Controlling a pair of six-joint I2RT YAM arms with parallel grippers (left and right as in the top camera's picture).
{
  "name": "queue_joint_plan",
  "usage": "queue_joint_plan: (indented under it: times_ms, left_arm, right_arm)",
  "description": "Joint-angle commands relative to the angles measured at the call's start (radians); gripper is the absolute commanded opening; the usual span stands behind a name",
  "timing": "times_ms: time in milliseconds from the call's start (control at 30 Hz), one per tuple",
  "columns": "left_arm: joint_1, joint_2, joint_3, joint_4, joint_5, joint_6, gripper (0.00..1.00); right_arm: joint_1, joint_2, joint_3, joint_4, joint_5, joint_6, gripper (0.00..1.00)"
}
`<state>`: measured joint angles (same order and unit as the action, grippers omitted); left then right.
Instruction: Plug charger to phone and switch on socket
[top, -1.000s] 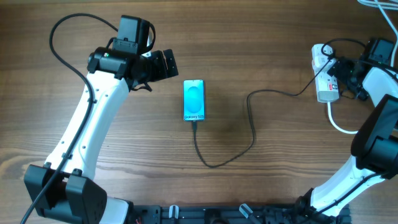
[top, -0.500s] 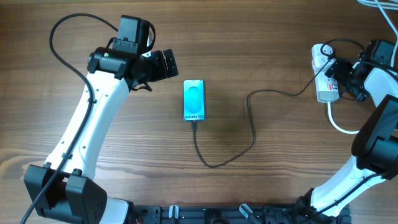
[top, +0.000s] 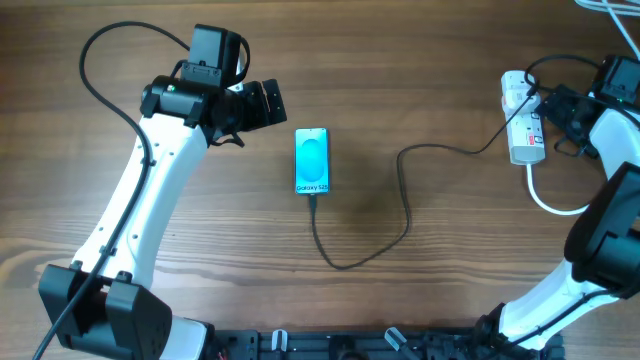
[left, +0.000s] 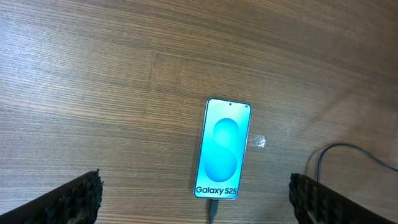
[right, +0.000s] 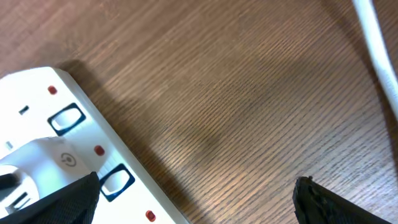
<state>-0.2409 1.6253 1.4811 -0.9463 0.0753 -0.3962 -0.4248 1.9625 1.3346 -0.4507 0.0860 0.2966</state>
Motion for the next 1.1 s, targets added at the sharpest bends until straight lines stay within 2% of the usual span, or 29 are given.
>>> queue_joint_plan:
  times_ms: [0, 267, 767, 1067]
  left_arm:
    - [0.002, 0.007, -0.002, 0.000, -0.014, -0.009, 1.00]
    - [0.002, 0.007, -0.002, 0.000, -0.014, -0.009, 1.00]
    - [0.002, 0.007, -0.002, 0.000, -0.014, -0.009, 1.00]
    - [0.002, 0.007, -0.002, 0.000, -0.014, -0.008, 1.00]
  right_arm:
    - [-0.006, 0.064, -0.002, 0.001, -0.020, -0.008, 1.00]
    - [-0.006, 0.084, -0.002, 0.016, -0.125, -0.060, 1.00]
    - [-0.006, 0.123, -0.002, 0.024, -0.138, -0.062, 1.00]
    - [-0.005, 0.129, -0.002, 0.013, -0.227, -0.089, 1.00]
